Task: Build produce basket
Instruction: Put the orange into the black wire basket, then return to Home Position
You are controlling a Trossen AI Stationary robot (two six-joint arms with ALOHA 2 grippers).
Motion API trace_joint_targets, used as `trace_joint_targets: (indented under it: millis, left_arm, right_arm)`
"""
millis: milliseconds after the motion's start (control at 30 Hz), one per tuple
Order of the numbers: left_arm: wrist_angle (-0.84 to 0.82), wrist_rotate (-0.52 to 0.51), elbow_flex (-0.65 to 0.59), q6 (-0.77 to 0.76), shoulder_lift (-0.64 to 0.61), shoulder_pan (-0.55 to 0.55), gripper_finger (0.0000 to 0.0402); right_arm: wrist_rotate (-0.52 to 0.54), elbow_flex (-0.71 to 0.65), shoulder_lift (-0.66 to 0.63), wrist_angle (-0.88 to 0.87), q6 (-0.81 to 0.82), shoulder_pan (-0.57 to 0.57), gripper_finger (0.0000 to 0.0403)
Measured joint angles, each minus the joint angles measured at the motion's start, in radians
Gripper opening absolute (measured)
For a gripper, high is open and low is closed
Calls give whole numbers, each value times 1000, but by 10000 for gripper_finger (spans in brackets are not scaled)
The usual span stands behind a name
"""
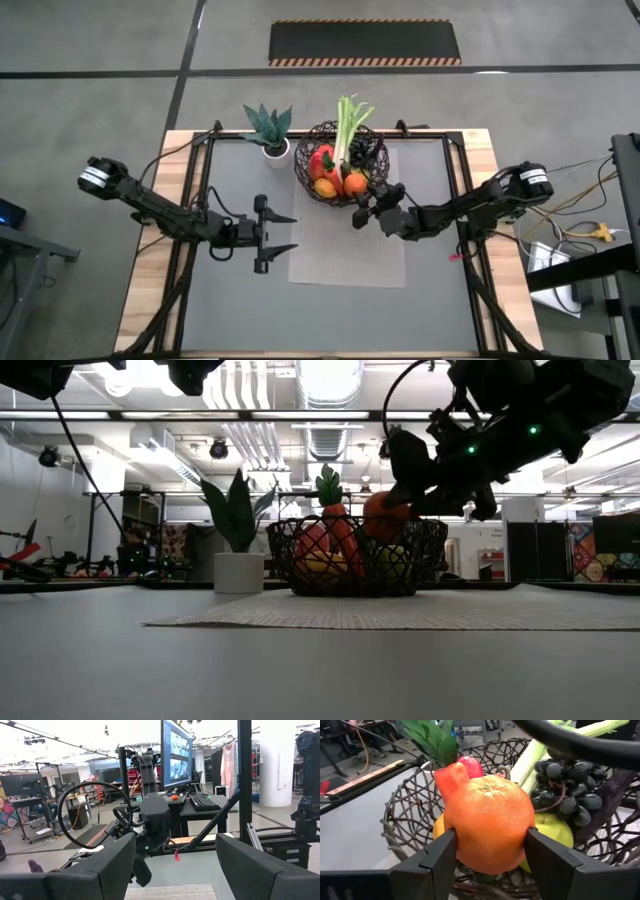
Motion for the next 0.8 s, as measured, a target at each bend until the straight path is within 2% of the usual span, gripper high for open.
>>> trace_joint_targets:
  millis: [433, 667, 800]
  left_arm:
    - [0, 0, 0, -2, 0, 0, 258]
    - [-19, 0, 0, -3, -16, -27, 258]
    - [-114, -9, 1, -5, -75, -80, 258]
  right_arm:
    - [-33, 0, -9, -2, 20, 0, 280]
    - [-47, 1, -125, -56, -14, 11, 275]
    - [-150, 0, -253, -149, -83, 34, 262]
